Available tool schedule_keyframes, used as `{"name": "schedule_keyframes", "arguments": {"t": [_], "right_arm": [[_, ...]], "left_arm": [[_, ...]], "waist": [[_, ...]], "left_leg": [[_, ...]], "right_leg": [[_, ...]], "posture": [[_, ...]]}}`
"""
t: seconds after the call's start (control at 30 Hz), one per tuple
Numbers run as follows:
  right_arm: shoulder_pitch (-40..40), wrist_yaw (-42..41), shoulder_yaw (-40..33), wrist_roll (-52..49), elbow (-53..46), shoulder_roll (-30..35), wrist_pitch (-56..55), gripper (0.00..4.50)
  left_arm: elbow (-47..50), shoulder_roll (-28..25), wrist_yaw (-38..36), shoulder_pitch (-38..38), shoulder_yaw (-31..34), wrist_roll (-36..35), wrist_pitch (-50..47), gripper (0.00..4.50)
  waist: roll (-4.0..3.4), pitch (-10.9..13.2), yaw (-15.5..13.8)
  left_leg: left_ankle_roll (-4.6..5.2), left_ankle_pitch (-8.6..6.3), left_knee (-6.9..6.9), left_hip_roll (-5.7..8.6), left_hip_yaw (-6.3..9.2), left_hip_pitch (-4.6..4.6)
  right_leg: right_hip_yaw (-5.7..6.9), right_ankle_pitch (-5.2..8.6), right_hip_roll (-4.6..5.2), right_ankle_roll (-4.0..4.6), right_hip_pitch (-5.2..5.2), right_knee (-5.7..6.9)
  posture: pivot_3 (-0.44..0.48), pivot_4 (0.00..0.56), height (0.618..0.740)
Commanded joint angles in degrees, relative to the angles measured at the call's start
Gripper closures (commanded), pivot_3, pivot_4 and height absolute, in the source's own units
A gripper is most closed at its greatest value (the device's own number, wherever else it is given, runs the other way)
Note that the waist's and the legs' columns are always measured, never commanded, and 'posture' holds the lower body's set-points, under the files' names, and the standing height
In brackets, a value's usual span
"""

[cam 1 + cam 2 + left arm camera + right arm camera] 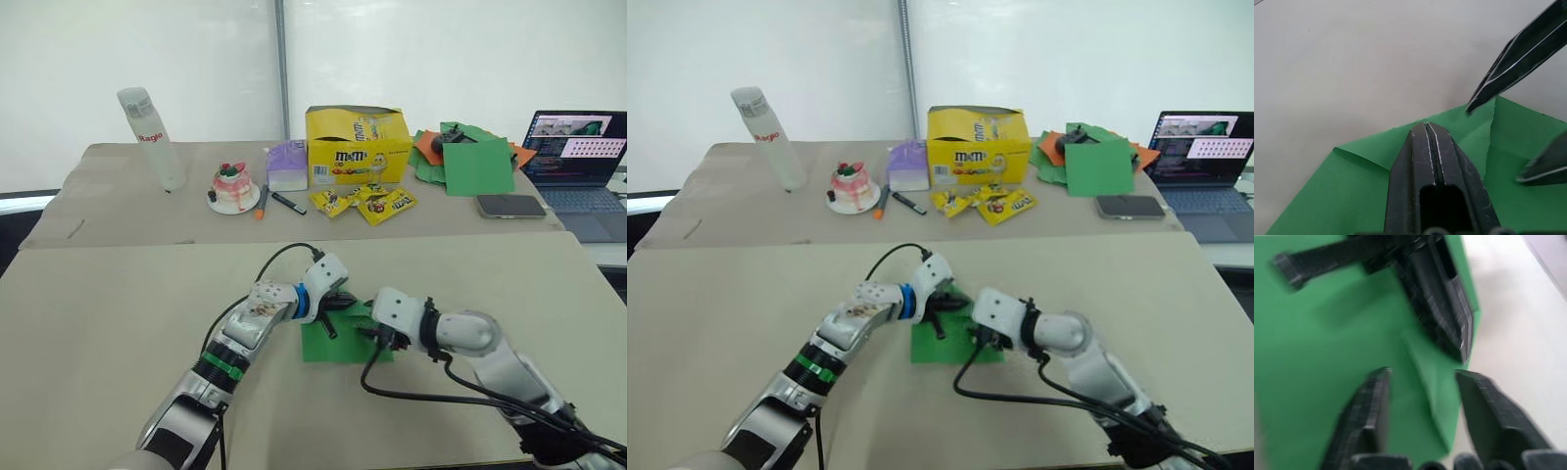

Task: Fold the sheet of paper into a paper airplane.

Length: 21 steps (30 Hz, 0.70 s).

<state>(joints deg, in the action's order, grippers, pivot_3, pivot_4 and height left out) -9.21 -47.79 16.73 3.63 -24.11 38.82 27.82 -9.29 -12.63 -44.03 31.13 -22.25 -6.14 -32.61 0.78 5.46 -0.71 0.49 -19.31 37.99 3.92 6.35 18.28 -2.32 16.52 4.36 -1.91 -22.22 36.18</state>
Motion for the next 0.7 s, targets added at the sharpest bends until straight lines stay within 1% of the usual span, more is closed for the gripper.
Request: {"name": "schedule_keyframes", "arguments": {"t": [0.03, 0.13, 0.27, 0.3, 0.4, 0.5, 0.7], "right_arm": [[-0.5, -1.4, -5.4, -5.6, -3.7, -0.3, 3.4, 1.92], [-2.0, 0.7, -8.2, -9.2, -2.3, -3.5, 6.2, 2.85], [-3.6, 4.3, -7.7, -9.1, 1.6, -7.5, 7.1, 4.23], [-3.8, 5.6, -7.3, -8.7, 3.1, -8.6, 7.7, 4.48], [-3.7, 9.8, -6.3, -7.0, 7.8, -11.6, 8.4, 4.48], [-3.2, 13.0, -7.2, -7.1, 10.5, -14.2, 8.8, 4.48], [-0.6, 13.5, -7.1, -8.0, 10.9, -14.6, 8.6, 4.48]], "left_arm": [[-0.7, -1.6, -0.7, -1.3, -1.0, 1.3, -0.6, 4.5], [-0.7, -1.8, -0.7, -1.5, -1.0, 1.2, -0.5, 4.5], [-0.5, -1.5, -0.1, -1.6, -0.7, 1.2, -0.7, 4.5], [-0.4, -1.4, 0.1, -1.6, -0.6, 1.2, -0.7, 4.5], [-0.5, -0.8, 0.7, -1.5, -0.5, 1.3, -0.9, 4.5], [-0.6, -0.3, 1.1, -1.0, -0.4, 1.3, -1.2, 4.5], [-1.7, 0.3, 1.1, -0.3, -0.9, 1.5, -0.7, 4.5]], "waist": [[0.02, 0.0, 0.1], [0.02, 0.0, 0.3], [0.04, 0.0, 0.2], [0.04, 0.0, 0.1], [0.06, 0.0, 0.0], [0.03, -0.1, 0.1], [0.03, -0.1, 0.0]], "left_leg": [[0.0, 0.0, 0.0, -0.02, 0.0, 0.0], [0.0, 0.0, 0.0, -0.05, 0.01, -0.06], [0.0, 0.0, -0.01, -0.05, 0.02, -0.07], [0.0, 0.0, -0.01, -0.03, 0.03, -0.07], [0.0, 0.0, 0.0, 0.05, 0.06, -0.07], [0.01, 0.01, 0.0, 0.08, 0.07, -0.06], [0.01, 0.01, 0.01, 0.1, 0.08, -0.1]], "right_leg": [[-0.01, 0.0, 0.01, 0.0, 0.0, 0.0], [-0.1, 0.0, 0.0, 0.0, 0.0, 0.03], [-0.1, 0.0, 0.0, 0.0, -0.01, 0.03], [-0.09, 0.0, 0.0, 0.0, -0.01, 0.03], [-0.08, -0.01, 0.04, 0.0, -0.03, 0.05], [-0.07, -0.01, 0.05, -0.01, -0.04, 0.08], [-0.07, -0.01, 0.04, -0.01, -0.01, 0.1]], "posture": [[0.0, 0.15, 0.74], [0.0, 0.15, 0.74], [0.0, 0.15, 0.74], [0.0, 0.15, 0.74], [0.0, 0.15, 0.74], [0.0, 0.15, 0.74], [0.0, 0.15, 0.74]]}}
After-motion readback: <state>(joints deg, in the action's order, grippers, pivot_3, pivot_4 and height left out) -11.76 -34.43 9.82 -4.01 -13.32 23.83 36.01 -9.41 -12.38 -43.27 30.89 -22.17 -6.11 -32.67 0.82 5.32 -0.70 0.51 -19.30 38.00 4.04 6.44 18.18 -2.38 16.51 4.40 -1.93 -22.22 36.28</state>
